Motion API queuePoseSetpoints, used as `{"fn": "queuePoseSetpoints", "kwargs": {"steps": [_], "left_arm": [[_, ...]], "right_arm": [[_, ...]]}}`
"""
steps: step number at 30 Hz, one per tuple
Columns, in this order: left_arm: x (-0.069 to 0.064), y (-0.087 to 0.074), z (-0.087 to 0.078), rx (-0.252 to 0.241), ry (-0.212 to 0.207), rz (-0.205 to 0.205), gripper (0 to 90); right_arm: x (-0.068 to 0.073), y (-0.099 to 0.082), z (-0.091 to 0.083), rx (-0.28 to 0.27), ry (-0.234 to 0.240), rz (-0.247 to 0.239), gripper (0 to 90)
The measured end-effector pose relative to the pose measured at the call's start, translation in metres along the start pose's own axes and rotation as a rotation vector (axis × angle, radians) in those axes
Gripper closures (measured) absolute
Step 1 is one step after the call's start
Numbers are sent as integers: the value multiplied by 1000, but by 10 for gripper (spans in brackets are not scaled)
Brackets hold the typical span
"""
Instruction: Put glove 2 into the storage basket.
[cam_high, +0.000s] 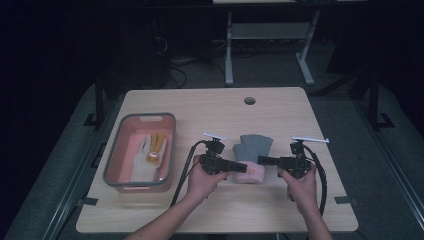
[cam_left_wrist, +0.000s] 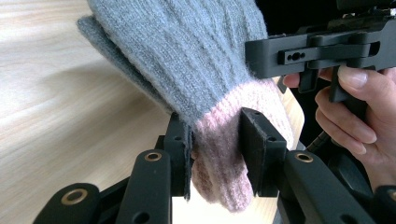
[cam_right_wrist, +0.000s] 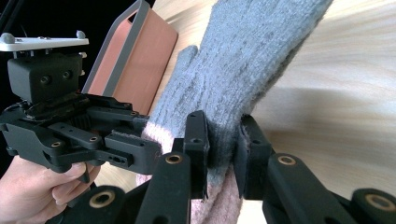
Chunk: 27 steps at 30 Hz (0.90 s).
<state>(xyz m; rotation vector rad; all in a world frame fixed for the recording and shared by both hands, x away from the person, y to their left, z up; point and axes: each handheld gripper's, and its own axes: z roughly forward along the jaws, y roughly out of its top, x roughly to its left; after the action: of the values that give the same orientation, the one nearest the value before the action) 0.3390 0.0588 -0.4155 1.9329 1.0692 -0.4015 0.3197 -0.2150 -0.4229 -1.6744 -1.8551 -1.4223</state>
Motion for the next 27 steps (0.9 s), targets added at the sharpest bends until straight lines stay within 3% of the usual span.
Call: {"fn": "queuePoseSetpoints", "kwargs": {"steps": [22,23,27], "left_arm": [[7,2,-36,-43,11,-6,659],[6,2,-38,-46,12,-21,659],[8,3,-44,-51,17,-9,660]], "right_arm": [[29,19,21,42,22,-41,768],[30,20,21,43,24,-40,768],[36,23,24,48,22,-53,768]]}}
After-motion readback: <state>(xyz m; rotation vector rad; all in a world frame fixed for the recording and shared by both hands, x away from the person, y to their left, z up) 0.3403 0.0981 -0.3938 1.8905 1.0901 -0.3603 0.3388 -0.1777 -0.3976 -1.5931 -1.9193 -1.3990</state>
